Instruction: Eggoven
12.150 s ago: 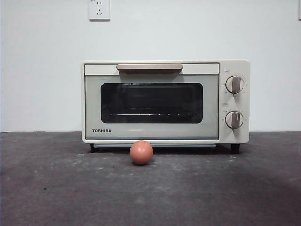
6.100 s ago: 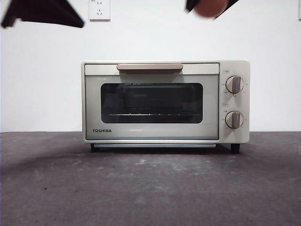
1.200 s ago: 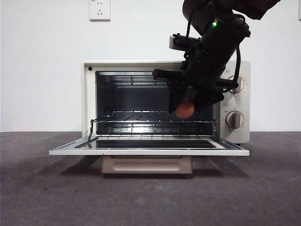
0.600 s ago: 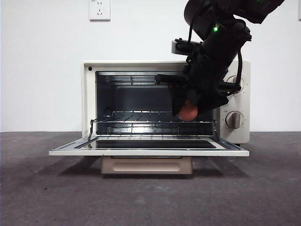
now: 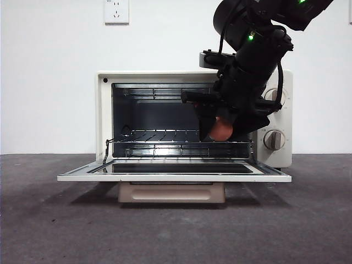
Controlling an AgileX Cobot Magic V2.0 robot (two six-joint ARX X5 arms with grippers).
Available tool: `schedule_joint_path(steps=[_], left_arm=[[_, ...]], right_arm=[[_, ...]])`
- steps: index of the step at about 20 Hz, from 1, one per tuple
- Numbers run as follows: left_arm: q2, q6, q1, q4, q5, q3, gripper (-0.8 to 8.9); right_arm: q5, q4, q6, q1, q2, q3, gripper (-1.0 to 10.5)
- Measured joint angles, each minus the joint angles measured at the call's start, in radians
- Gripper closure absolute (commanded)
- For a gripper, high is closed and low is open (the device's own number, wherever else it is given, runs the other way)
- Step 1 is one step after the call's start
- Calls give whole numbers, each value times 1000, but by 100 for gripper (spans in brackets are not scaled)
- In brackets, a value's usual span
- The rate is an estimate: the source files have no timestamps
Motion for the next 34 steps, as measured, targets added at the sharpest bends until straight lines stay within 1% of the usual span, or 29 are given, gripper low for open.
schedule_joint_path(steps=[3,6,10,14,17,19,21,24,25,27,29,31,34], left_arm=[[0,0,0,0,0,0,807],[0,0,0,0,0,0,807],[3,0,0,0,0,0,807],[21,0,0,6,0,0,807],[58,0,0,51,0,0,807],[101,0,2,111,0,-9,807],[151,-15,11,198,11,-56,807],[238,-75,53,372,80,-176,807],[264,-93,71,414,87,-210,807],[322,-119,113,504,136,-262,807],[407,-135,171,592,205,-300,807],[498,-145,214,644,253,-313,807],[661,-151,234,739,283,-313,807]], right_arm=[[2,0,0,0,0,0,623],[11,-1,0,0,-7,0,622],[16,-18,-1,1,-58,0,614],[19,-100,-1,2,-132,0,614],[20,-179,-1,18,-245,0,614],[20,-244,-1,34,-352,0,615],[19,-306,-4,57,-473,0,614],[18,-413,-7,92,-658,0,615],[18,-451,-12,98,-716,0,614],[19,-533,-17,101,-826,0,614],[19,-617,-20,101,-924,0,615],[19,-672,-20,101,-1002,0,615],[19,-703,-19,101,-1092,0,615]])
